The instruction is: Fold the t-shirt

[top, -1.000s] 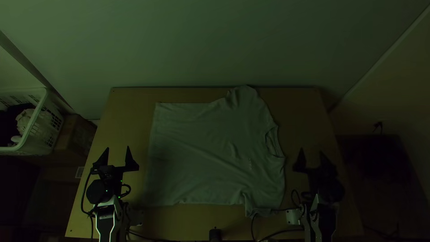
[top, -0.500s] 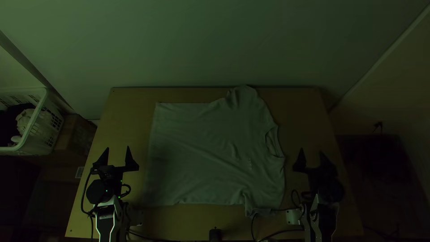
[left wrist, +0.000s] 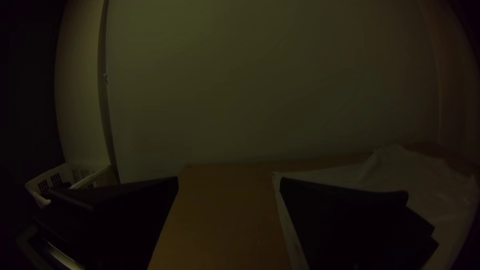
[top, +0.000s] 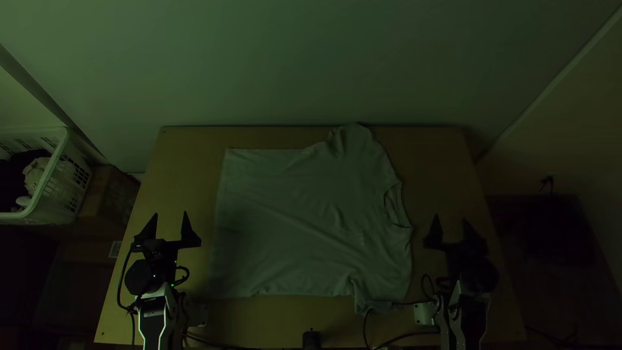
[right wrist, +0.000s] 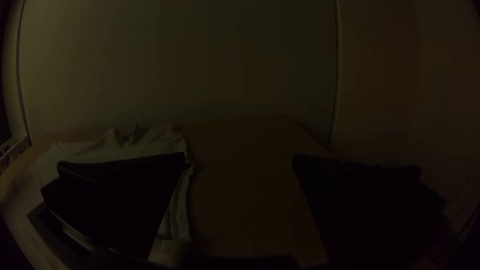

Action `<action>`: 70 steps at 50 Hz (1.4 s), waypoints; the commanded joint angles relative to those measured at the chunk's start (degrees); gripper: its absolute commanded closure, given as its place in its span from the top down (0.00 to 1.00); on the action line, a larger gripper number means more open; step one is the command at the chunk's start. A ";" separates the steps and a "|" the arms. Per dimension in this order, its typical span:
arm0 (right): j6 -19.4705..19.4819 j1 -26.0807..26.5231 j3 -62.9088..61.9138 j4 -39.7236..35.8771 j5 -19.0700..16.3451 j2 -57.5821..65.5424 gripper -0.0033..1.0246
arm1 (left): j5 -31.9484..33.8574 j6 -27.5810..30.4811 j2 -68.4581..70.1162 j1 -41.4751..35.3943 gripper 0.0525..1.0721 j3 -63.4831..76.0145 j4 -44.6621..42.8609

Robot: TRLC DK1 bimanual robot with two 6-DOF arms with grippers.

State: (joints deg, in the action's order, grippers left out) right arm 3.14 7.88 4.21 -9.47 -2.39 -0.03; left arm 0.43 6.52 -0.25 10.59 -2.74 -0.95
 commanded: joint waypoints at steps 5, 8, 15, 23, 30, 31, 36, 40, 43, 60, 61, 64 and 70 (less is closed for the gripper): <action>0.47 -0.67 -0.69 -0.46 0.37 -0.14 0.96 | 0.36 1.03 0.34 -0.22 0.96 2.57 1.57; 0.47 -0.67 -0.69 -0.46 0.37 -0.14 0.96 | 0.36 1.03 0.34 -0.22 0.96 2.57 1.57; 0.47 -0.67 -0.69 -0.46 0.37 -0.14 0.96 | 0.45 1.03 0.34 -0.22 0.96 2.57 1.57; 0.47 -0.67 -0.69 -0.46 0.37 -0.14 0.96 | 0.45 -1.69 0.34 -0.22 0.96 2.57 1.57; 0.38 -0.76 -0.69 -0.46 0.37 -0.14 0.96 | 0.45 -1.69 0.34 -0.22 0.96 2.57 1.57; 0.38 -0.76 -0.69 -0.46 0.37 -0.14 0.96 | 0.45 -1.69 0.34 -0.22 0.96 2.57 1.57; 0.29 -0.58 -0.69 -0.46 0.37 -0.14 0.96 | 0.36 -1.08 0.34 0.31 0.96 2.48 1.65; 0.29 -0.23 -0.69 -0.46 0.37 -0.14 0.96 | 0.36 -0.99 0.34 1.19 0.96 2.57 1.48; 0.29 -0.50 -0.69 -0.37 0.37 -0.23 0.96 | 0.28 -1.25 0.34 0.75 0.96 2.48 1.57; 0.47 0.29 1.24 1.48 0.46 -0.06 0.96 | -0.95 -0.46 0.34 2.59 0.96 -0.33 1.65; 0.47 0.38 1.68 1.48 0.46 0.03 0.96 | -0.95 -0.46 0.34 2.77 0.96 -0.51 1.13; 0.47 0.47 3.00 1.65 0.46 0.47 0.96 | -0.95 -0.46 0.34 2.86 0.96 -1.48 1.39; 0.29 0.47 5.20 2.36 0.46 0.82 0.96 | -0.95 -0.46 0.25 2.33 0.96 -3.59 0.25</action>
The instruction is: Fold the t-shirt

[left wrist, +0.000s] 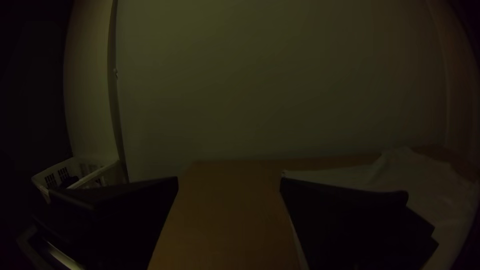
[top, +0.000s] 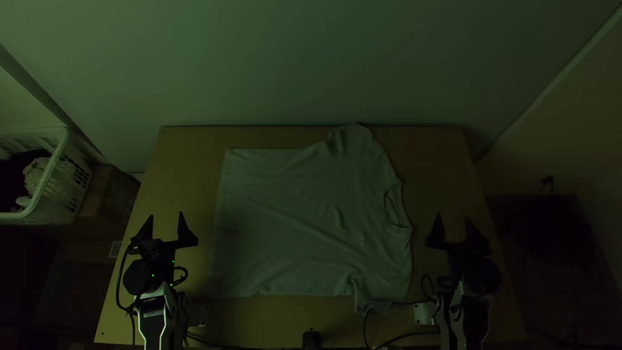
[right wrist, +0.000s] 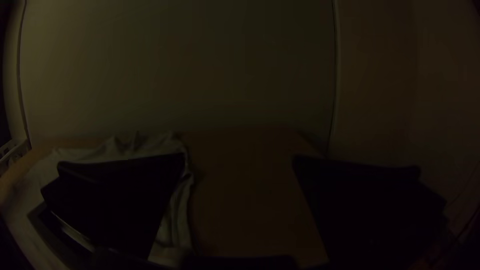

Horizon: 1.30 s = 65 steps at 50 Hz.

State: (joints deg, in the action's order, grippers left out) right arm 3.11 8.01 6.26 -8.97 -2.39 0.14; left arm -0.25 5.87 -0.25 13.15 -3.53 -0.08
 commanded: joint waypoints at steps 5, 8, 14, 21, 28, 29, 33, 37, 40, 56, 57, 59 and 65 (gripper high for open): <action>0.23 0.25 4.99 3.26 0.46 1.79 0.96 | -0.28 0.20 -0.10 -0.84 0.96 -4.73 -2.12; 0.31 0.25 6.57 4.05 0.46 3.90 0.96 | -0.19 0.28 -0.89 -0.93 0.96 -5.79 -2.82; 0.40 0.08 10.79 5.37 0.46 10.49 0.96 | -0.19 0.37 -5.11 -1.37 0.96 -9.13 -3.61; 0.31 0.08 15.10 7.39 0.37 15.94 0.96 | -0.19 0.11 -12.58 -1.46 0.96 -15.37 -4.49; 0.23 -0.01 20.37 8.80 0.37 21.39 0.96 | -0.28 -0.60 -20.93 -1.72 0.96 -23.72 -4.93; 0.23 -0.10 21.34 8.97 0.37 22.45 0.96 | -0.28 -0.77 -22.07 -1.72 0.96 -24.68 -5.02; 0.23 -0.63 25.82 9.06 0.37 26.66 0.96 | -0.28 -1.56 -26.03 -1.81 0.96 -28.37 -6.08; 0.23 -1.95 30.39 9.50 0.37 31.23 0.96 | -0.45 -2.09 -29.54 -2.25 0.96 -31.71 -6.87; 0.23 -2.47 33.64 10.03 0.37 34.75 0.96 | -0.63 -2.35 -32.44 -3.04 0.96 -34.35 -6.87; 0.14 -6.52 50.52 10.38 0.37 53.21 0.96 | -3.18 -2.79 -48.70 -7.96 0.96 -48.94 -5.99; 0.23 -6.69 51.48 10.38 0.37 54.17 0.96 | -3.18 -2.88 -49.76 -8.49 0.96 -49.91 -5.81; 0.23 -6.69 53.42 10.20 0.37 56.28 0.96 | -3.26 -2.88 -51.78 -9.28 0.96 -51.67 -5.46; 0.23 -7.57 59.04 8.71 0.37 62.44 0.96 | -3.35 -3.32 -58.20 -11.04 0.96 -57.47 -3.09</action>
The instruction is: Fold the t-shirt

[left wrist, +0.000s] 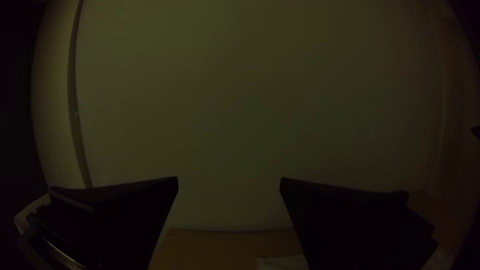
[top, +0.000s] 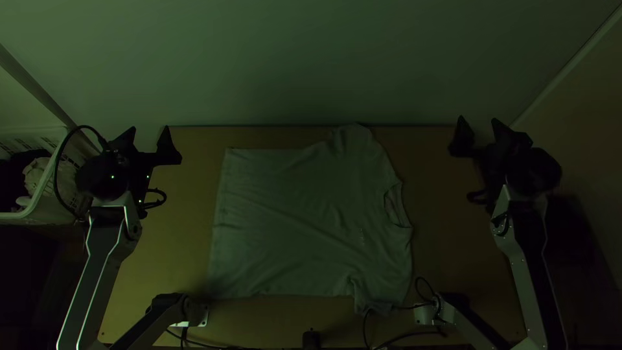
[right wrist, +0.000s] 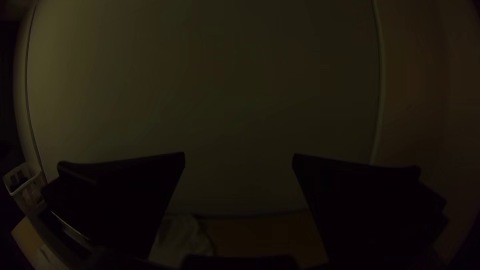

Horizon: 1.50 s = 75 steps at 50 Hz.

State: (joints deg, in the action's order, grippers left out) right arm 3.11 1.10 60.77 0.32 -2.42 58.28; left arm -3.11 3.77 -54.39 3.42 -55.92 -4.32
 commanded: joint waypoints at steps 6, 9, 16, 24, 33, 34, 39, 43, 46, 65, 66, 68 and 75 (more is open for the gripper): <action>0.31 -0.93 10.24 -3.22 0.31 10.54 0.96 | -0.66 -1.31 -11.09 -3.68 0.96 -11.67 4.93; 0.31 -1.02 12.09 -3.57 0.31 13.00 0.96 | -0.66 -1.84 -13.99 -4.48 0.96 -14.13 6.25; 0.31 -1.98 17.36 -5.94 0.31 19.15 0.96 | -0.75 -2.01 -21.19 -5.79 0.96 -20.19 10.56; 0.49 -2.51 25.71 -11.57 0.31 27.68 0.96 | -0.75 -2.89 -29.02 -6.67 0.96 -27.31 15.48; 0.84 -3.13 32.74 -14.12 0.22 35.94 0.96 | -1.10 -3.16 -38.16 -6.50 0.96 -35.66 19.70; 0.93 -3.21 33.45 -14.56 0.22 36.73 0.96 | -1.10 -3.24 -39.12 -6.50 0.96 -36.54 20.14; 2.25 -3.74 37.75 -17.54 0.22 41.30 0.96 | -1.10 -4.21 -43.87 -6.06 0.95 -41.64 23.48; 4.09 -3.92 41.44 -20.71 0.04 44.90 0.96 | -1.10 -5.09 -48.09 -5.79 0.94 -46.03 27.43; 5.59 -3.92 43.90 -22.64 -0.40 47.19 0.96 | -1.10 -5.53 -50.55 -5.62 0.94 -47.88 28.66; 7.17 -5.59 51.29 -30.02 -0.75 56.50 0.96 | -1.10 -6.14 -64.53 -5.27 0.94 -56.58 38.33; 7.17 -5.67 51.38 -30.20 -0.75 56.77 0.96 | -1.10 -6.14 -65.05 -5.27 0.94 -56.93 38.77; 7.17 -5.76 51.64 -30.20 -0.75 57.29 0.96 | -1.10 -6.14 -66.19 -5.18 0.94 -57.55 38.95; 8.31 -6.11 53.75 -32.48 -0.84 58.96 0.96 | -1.19 -6.06 -70.33 -5.00 0.94 -60.09 41.32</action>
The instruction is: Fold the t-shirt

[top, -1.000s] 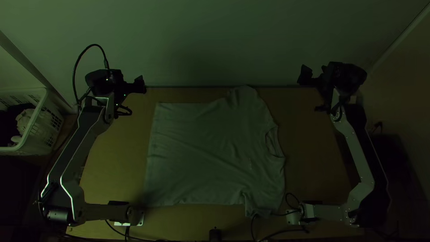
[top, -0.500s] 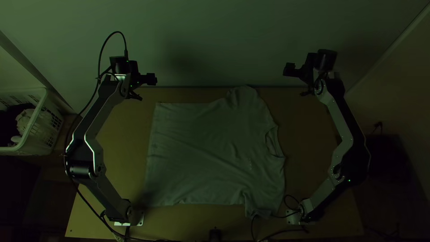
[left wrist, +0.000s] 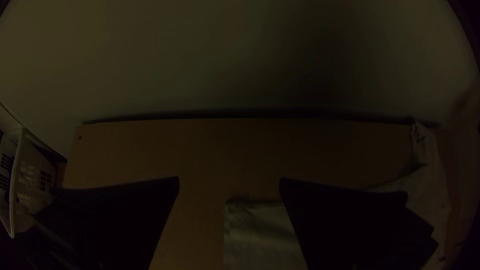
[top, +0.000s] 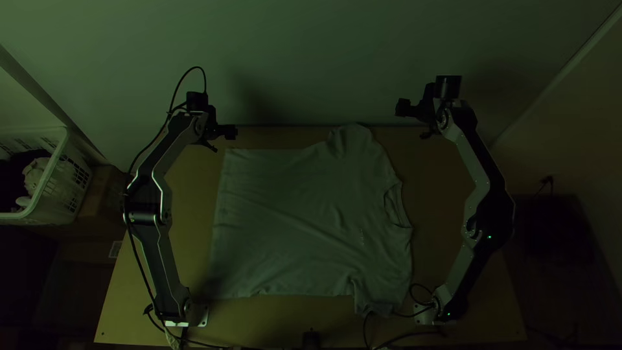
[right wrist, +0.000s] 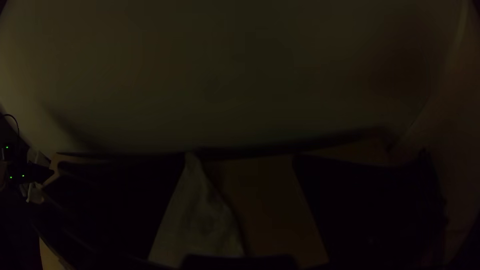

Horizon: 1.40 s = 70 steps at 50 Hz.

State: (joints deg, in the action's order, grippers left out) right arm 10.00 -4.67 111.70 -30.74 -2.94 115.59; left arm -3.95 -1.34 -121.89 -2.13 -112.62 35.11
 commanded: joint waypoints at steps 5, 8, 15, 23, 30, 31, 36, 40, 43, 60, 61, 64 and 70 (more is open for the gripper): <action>1.60 -0.34 5.11 -4.06 -0.31 3.24 0.96 | -0.36 -1.03 -5.38 0.55 0.94 -5.07 3.82; 1.69 -0.43 6.51 -5.38 -0.40 4.20 0.96 | -0.36 -1.03 -6.35 0.55 0.94 -5.16 4.09; 1.78 -0.52 9.24 -8.02 -0.31 6.40 0.96 | -0.45 -0.68 -8.19 0.46 0.90 -5.24 5.32; 1.78 -0.52 10.82 -9.16 -0.31 7.72 0.96 | -0.63 -0.06 -9.60 0.46 0.90 -5.24 6.90; 1.95 -0.52 11.00 -9.16 -0.31 8.42 0.96 | -1.50 0.29 -10.39 0.46 0.90 -5.16 7.51; 2.04 -0.52 11.00 -9.16 -0.31 8.60 0.96 | -1.59 0.38 -10.57 0.46 0.90 -5.16 7.69; 2.04 -0.43 11.17 -9.16 -0.31 9.21 0.96 | -1.94 0.82 -10.74 0.29 0.90 -4.72 8.48; 2.04 -0.34 11.61 -9.25 -0.31 9.92 0.96 | -2.82 1.43 -11.01 0.02 0.90 -3.93 8.57; 2.13 -0.34 12.14 -9.34 -0.31 10.27 0.96 | -4.40 1.87 -11.44 -0.24 0.89 -3.66 8.57; 2.13 -0.17 15.48 -12.85 -0.31 13.08 0.96 | -3.53 4.51 -12.15 -1.65 0.03 -2.17 8.39; 2.22 0.01 15.57 -13.03 -0.31 13.35 0.96 | -3.00 4.51 -12.15 -1.74 0.03 -1.99 8.39; 2.74 0.18 16.27 -13.82 -0.31 14.31 0.96 | -2.47 4.51 -12.15 -1.65 0.03 -1.73 8.48; 2.83 0.10 17.85 -16.19 -0.31 15.89 0.96 | -2.30 3.28 -12.15 -1.30 0.03 -1.82 8.48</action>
State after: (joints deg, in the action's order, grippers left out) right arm 11.70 -4.75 127.66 -45.25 -3.09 128.68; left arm -6.44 1.98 -131.31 -4.19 -116.68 42.11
